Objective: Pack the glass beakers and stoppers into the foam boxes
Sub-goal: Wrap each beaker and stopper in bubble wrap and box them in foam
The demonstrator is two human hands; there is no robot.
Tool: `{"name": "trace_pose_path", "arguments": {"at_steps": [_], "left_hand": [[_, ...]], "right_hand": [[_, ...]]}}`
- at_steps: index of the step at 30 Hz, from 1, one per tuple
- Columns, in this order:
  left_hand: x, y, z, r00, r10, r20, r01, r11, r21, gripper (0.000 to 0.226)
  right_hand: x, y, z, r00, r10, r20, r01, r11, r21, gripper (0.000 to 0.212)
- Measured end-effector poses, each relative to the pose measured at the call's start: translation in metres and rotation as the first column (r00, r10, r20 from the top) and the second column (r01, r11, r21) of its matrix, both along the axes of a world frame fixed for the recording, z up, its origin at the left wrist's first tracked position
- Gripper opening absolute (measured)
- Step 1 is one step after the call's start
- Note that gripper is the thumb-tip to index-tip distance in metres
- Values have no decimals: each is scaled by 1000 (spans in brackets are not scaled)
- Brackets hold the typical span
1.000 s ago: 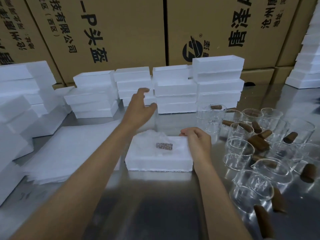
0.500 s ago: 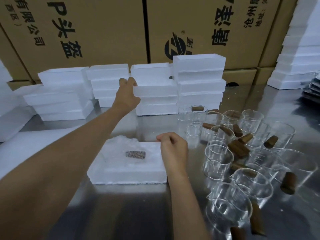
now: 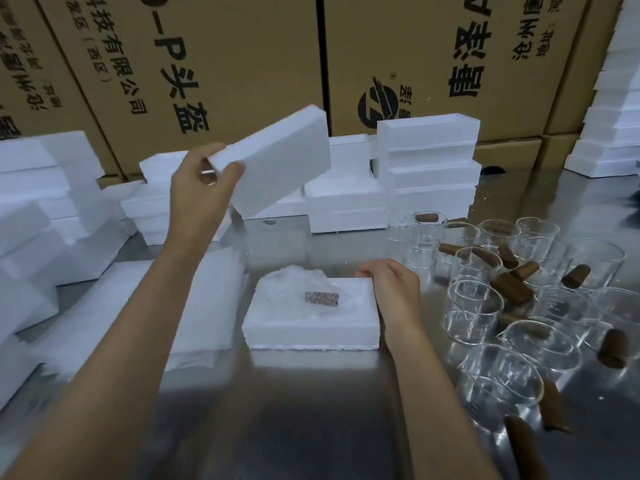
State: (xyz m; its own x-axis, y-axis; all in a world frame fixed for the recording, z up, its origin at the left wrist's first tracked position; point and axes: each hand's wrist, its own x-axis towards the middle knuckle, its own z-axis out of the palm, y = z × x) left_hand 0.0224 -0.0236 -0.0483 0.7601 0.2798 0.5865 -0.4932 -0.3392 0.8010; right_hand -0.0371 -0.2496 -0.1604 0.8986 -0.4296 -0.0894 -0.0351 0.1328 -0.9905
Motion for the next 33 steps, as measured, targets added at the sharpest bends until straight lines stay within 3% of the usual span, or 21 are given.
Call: {"name": "trace_pose_path", "arguments": {"at_steps": [4,7,11,18,23,26,28,33], "left_hand": [[-38,10,-7,980,-150,-131,86,911,-403,39],[-50,14,-23,833,-472,-290,267,801,-536,41],[-61,11,-54,695,-554,-459,295,802,-520,38],[-59,1,-64,639,-514,-573,280,849,-449,43],[-56,-10,-71,638,-479,-603,176,853,-491,44],[-54,-11,-72,655,-464,-596,148,852,-502,42],[-53,-12,-73,677,-432,-597,121,864,-488,38],[-51,-13,-77,725,-365,-584,100,895,-435,23]], "right_hand": [[-2,-3,4,1000,-12,-20,13,997,69,21],[-5,-4,11,999,-34,-33,38,990,136,21],[-9,-3,17,999,-29,-41,35,984,175,24],[-13,-8,20,1000,13,2,-13,967,253,34],[-12,-11,19,980,163,117,-189,947,260,44],[-12,-8,20,956,282,82,-291,948,127,45],[-12,-5,20,950,311,1,-310,947,82,57],[-12,-11,15,970,243,-33,-239,967,87,42]]}}
